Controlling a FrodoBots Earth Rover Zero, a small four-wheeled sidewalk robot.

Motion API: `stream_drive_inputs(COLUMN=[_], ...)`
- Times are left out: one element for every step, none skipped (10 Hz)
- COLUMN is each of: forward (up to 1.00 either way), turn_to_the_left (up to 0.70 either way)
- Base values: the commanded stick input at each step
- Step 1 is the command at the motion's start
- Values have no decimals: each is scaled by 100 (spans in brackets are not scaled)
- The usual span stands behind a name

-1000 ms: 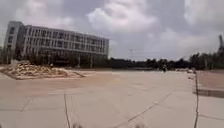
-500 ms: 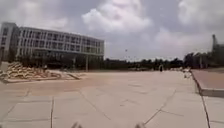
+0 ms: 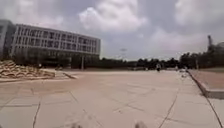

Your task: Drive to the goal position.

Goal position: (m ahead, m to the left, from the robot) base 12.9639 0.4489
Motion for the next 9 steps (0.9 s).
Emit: stream_drive_inputs(forward=[60, 60, 60, 60, 60, 60, 60, 60, 60], turn_to_the_left=[-15, -15, -15, -15, -15, -15, -15, -15, -15])
